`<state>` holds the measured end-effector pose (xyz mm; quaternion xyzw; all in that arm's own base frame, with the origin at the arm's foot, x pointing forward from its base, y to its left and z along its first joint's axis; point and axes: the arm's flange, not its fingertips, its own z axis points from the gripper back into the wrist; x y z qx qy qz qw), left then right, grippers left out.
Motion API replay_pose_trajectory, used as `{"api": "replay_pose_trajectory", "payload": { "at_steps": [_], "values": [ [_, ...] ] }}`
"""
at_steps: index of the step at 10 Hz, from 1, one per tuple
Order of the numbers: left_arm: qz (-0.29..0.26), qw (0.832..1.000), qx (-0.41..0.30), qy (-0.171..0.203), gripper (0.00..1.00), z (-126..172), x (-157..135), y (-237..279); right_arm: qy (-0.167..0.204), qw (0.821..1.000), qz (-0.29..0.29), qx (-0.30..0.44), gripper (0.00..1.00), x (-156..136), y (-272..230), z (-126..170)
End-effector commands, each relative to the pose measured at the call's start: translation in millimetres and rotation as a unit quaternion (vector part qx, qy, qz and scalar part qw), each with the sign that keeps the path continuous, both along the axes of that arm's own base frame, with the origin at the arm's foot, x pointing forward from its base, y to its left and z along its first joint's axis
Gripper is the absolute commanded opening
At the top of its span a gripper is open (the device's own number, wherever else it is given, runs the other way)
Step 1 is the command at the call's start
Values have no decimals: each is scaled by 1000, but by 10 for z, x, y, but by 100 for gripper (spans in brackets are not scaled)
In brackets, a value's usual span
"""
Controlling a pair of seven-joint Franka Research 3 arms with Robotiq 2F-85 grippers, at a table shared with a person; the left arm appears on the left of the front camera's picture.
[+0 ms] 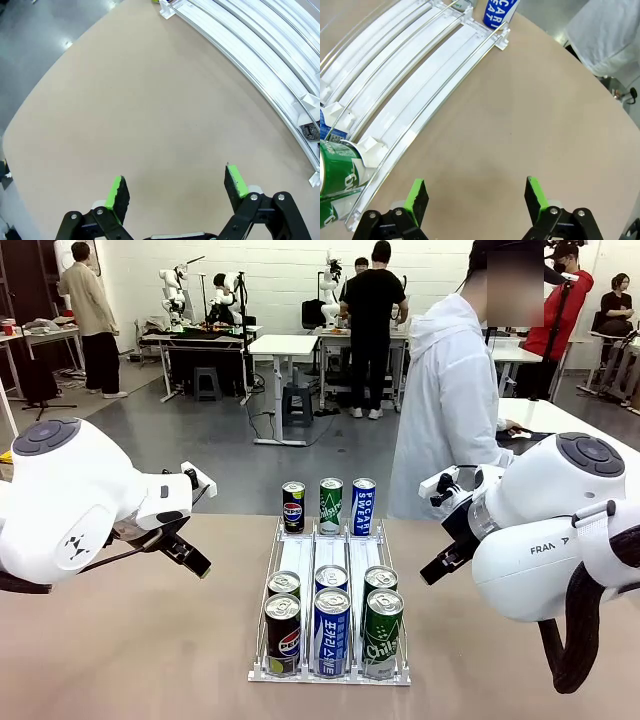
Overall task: Retrieve and hand over the desired beverage to the person.
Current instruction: Pick up a can of the same type that the person held from the Automatic Can Dispenser.
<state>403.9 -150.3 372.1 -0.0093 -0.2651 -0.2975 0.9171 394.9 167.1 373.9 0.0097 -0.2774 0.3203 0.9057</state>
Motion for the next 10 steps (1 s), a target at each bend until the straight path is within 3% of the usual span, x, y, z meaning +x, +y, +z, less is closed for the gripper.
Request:
{"api": "replay_pose_trajectory", "payload": {
  "at_steps": [1,10],
  "values": [
    [0,1000,0,0,100,0,1,2,0,1000,0,0,100,0,-1,0],
    [0,1000,0,0,100,0,1,2,0,1000,0,0,100,0,-1,0]
  ]
}}
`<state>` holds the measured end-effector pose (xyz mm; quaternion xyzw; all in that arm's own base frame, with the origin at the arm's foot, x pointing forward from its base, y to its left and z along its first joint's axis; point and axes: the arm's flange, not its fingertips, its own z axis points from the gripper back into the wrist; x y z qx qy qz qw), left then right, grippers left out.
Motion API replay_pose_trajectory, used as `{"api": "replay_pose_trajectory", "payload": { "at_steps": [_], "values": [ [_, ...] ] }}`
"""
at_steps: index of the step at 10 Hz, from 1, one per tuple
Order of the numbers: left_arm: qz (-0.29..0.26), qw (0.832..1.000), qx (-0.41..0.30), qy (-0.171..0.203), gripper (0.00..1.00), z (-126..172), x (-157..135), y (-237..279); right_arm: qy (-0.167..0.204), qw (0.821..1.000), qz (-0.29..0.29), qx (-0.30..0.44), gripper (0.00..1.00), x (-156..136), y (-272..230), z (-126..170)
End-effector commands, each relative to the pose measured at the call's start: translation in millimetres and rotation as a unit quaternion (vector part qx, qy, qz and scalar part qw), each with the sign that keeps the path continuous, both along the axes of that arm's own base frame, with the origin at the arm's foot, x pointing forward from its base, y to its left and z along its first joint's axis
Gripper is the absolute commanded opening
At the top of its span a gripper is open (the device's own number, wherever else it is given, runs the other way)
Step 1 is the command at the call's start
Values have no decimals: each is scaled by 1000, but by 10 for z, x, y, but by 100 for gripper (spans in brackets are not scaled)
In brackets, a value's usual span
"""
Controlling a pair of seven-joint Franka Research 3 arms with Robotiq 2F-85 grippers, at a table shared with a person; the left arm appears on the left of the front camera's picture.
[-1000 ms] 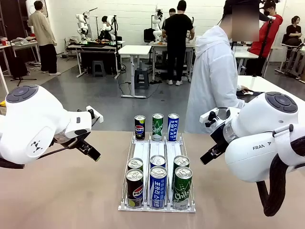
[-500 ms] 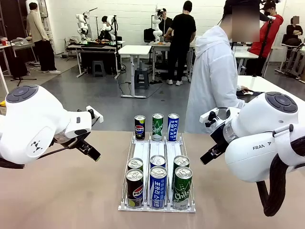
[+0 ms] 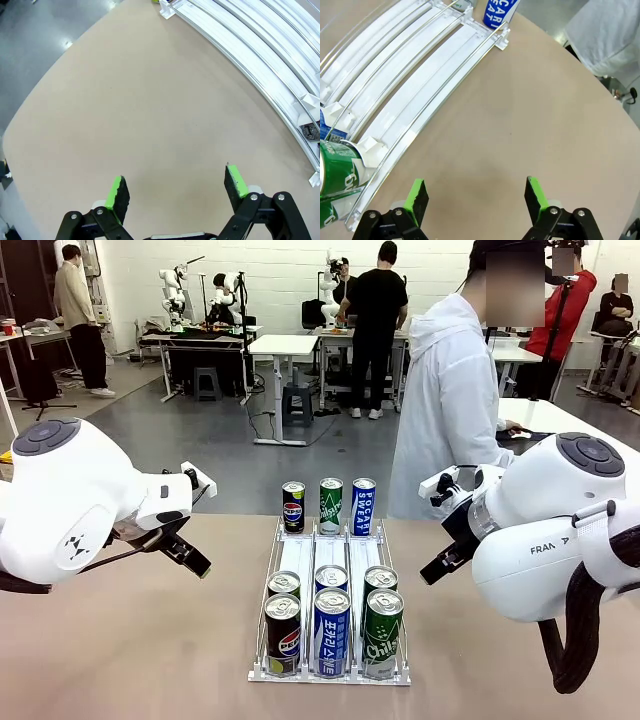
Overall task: Retrieve and hand over the desired beverage to the person.
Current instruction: Pick up a can of the same type that the person held from the Automatic Can Dispenser.
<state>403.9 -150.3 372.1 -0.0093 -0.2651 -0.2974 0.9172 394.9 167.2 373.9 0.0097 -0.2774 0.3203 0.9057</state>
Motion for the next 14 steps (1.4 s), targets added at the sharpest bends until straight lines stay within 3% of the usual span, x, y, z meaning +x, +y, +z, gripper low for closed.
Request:
{"api": "replay_pose_trajectory", "payload": {
  "at_steps": [1,2,4,6,10,13,14],
  "values": [
    [0,1000,0,0,100,0,1,2,0,1000,0,0,100,0,-1,0],
    [0,1000,0,0,100,0,0,0,0,1000,0,0,100,0,0,0],
    [11,999,26,-25,100,428,-45,-9,-28,1000,9,-4,100,-258,145,397],
    [13,999,38,-33,100,1043,53,0,-15,1000,14,-8,100,-466,196,1043],
    [-21,998,39,-51,100,2109,-39,-209,-46,998,-5,-43,100,-864,265,2297],
    [-1,995,41,-87,100,2546,-121,-220,-55,997,-41,-46,100,-891,265,2692],
    [-20,997,33,-71,100,2430,-115,-248,-52,996,-45,-61,100,-847,269,2617]
  ]
}}
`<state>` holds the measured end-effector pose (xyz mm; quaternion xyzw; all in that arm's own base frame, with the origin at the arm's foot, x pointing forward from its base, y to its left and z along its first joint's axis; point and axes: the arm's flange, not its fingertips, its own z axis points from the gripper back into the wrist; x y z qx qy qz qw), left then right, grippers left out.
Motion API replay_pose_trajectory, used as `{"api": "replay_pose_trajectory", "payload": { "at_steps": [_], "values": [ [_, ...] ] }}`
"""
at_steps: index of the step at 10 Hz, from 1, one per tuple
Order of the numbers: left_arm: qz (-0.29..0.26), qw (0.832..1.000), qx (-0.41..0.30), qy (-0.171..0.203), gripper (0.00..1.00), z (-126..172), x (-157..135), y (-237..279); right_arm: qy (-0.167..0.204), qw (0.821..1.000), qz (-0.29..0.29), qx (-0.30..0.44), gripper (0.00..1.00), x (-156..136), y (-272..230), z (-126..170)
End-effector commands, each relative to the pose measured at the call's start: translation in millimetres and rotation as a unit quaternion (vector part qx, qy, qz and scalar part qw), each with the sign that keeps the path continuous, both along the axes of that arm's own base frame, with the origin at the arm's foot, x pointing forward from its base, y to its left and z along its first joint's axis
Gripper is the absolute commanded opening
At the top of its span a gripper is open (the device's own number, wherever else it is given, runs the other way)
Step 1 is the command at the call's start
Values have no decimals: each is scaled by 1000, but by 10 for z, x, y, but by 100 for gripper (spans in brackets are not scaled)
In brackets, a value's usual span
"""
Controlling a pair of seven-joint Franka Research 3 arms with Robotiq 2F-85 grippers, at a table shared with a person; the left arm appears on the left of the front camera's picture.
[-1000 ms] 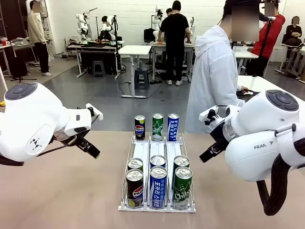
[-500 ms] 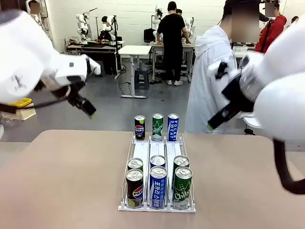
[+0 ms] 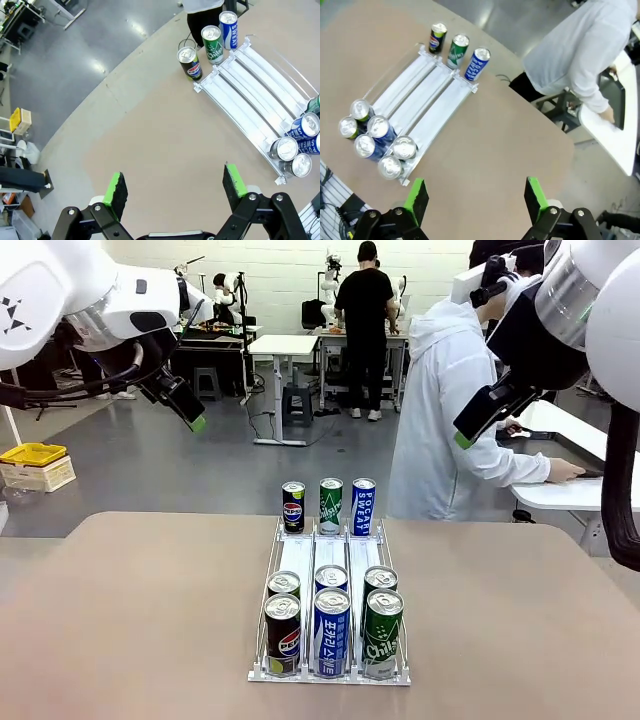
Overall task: Retrieve and hand over the desired beverage to the person.
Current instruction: Pick up a can of the same type that the person held from the Automatic Can Dispenser.
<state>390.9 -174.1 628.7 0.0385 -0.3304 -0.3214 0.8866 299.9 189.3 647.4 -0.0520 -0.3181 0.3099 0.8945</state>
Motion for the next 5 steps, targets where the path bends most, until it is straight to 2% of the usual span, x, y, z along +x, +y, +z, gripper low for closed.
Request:
{"api": "replay_pose_trajectory", "payload": {
  "at_steps": [1,5],
  "values": [
    [-2,1000,2,12,100,-136,15,-10,-2,1000,9,6,100,-56,16,13],
    [0,1000,4,12,100,-122,26,-6,-3,1000,4,1,100,-28,17,18]
  ]
}}
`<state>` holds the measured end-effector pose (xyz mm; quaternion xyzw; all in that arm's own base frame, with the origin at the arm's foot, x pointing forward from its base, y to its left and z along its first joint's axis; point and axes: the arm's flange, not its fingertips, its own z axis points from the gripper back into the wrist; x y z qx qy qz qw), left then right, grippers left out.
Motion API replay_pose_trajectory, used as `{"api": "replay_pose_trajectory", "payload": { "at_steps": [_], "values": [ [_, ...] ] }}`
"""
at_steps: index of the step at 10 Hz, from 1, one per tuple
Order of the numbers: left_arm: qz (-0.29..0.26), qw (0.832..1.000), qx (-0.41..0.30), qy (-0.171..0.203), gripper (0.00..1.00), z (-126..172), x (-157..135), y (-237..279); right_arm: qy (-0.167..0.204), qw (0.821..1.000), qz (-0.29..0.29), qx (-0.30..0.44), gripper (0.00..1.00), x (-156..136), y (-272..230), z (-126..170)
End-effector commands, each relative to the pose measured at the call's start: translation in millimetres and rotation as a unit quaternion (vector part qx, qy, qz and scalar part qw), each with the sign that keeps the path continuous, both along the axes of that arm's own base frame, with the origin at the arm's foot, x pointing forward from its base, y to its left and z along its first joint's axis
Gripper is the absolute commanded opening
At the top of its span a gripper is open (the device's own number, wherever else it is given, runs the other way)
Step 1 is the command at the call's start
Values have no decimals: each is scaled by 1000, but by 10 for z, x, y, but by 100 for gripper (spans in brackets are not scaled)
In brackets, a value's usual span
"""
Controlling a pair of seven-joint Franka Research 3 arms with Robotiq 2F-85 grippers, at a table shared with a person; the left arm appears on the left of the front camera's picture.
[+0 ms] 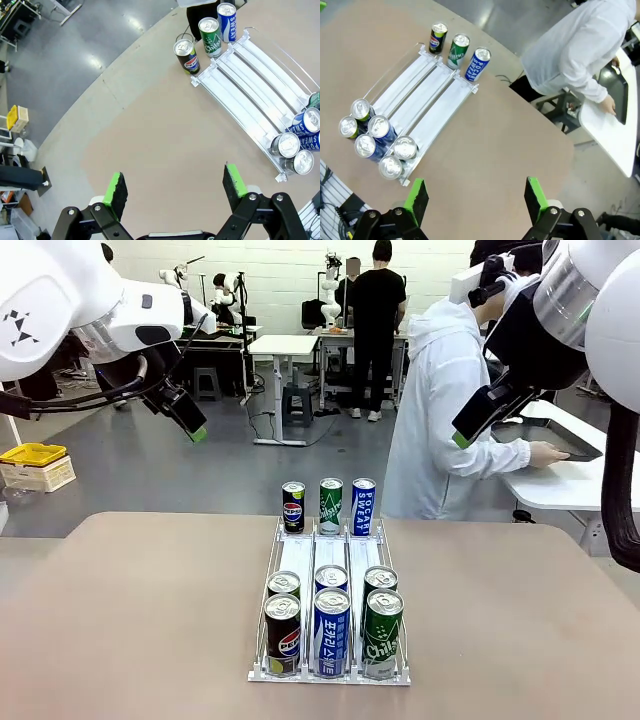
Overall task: Retrieve and hand over the desired beverage to the person.
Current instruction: Pick up a can of the same type that the person held from the Automatic Can Dispenser.
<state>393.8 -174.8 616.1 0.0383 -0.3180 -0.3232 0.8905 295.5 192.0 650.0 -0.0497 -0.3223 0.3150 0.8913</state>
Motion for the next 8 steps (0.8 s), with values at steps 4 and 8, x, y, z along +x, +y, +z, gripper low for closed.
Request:
{"api": "replay_pose_trajectory", "payload": {
  "at_steps": [4,8],
  "values": [
    [-103,957,-236,135,100,288,-68,1031,137,949,43,279,100,86,-1371,96],
    [-97,929,-330,137,100,474,-228,2081,163,921,59,349,100,-124,-2360,-65]
  ]
}}
